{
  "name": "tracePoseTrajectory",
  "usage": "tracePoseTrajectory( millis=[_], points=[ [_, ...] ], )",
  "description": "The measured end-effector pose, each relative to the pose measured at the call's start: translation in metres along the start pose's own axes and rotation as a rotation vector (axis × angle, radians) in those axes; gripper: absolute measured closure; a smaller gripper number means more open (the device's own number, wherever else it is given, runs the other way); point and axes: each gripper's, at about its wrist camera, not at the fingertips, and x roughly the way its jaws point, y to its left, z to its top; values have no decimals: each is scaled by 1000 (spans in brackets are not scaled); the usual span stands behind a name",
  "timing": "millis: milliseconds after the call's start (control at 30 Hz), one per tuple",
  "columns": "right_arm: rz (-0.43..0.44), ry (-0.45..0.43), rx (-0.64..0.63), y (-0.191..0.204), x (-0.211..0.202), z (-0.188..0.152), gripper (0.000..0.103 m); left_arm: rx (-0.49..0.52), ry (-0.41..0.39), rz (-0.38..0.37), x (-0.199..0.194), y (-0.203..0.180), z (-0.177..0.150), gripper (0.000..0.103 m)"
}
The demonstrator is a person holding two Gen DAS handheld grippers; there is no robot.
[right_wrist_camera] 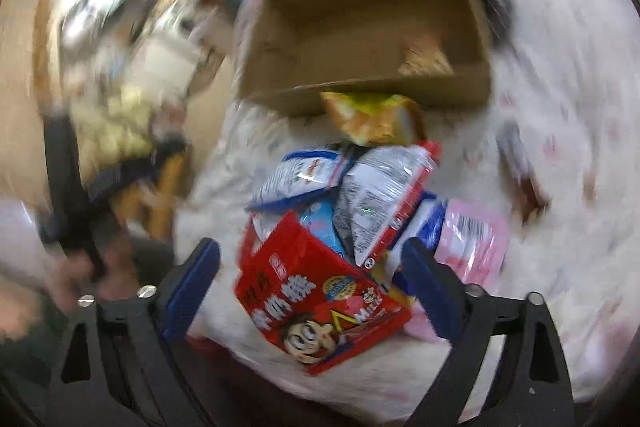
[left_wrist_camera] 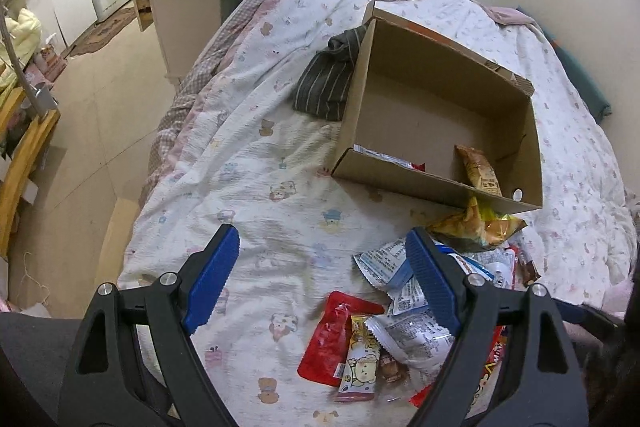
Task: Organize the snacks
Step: 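Withdraw both tools from the box back toward the snack pile, then grasp the red milk candy bag with the right tool while the left tool grasps the red pouch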
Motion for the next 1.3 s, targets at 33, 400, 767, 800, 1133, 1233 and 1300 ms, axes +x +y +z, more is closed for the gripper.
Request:
tracePoseTrajectory(
  millis=[33,400,767,800,1133,1233,1300],
  points=[
    [-7,22,-63,10,4,-2,0,-2,2,-2,0,0,1,20],
    [-272,355,-532,59,96,-54,0,-25,19,-44,0,2,1,20],
    [-114,275,-312,32,69,-14,48,-45,12,-49,0,5,3,20],
    [-107,266,-310,32,65,-14,57,-46,11,-49,-1,6,2,20],
    [37,63,-160,16,11,2,86,-35,24,-24,2,7,0,20],
    [119,-28,-83,7,-9,9,86,-33,86,8,15,9,-4,20],
    [148,-80,-26,-3,-20,14,86,-43,146,12,28,11,-8,20]
  ],
)
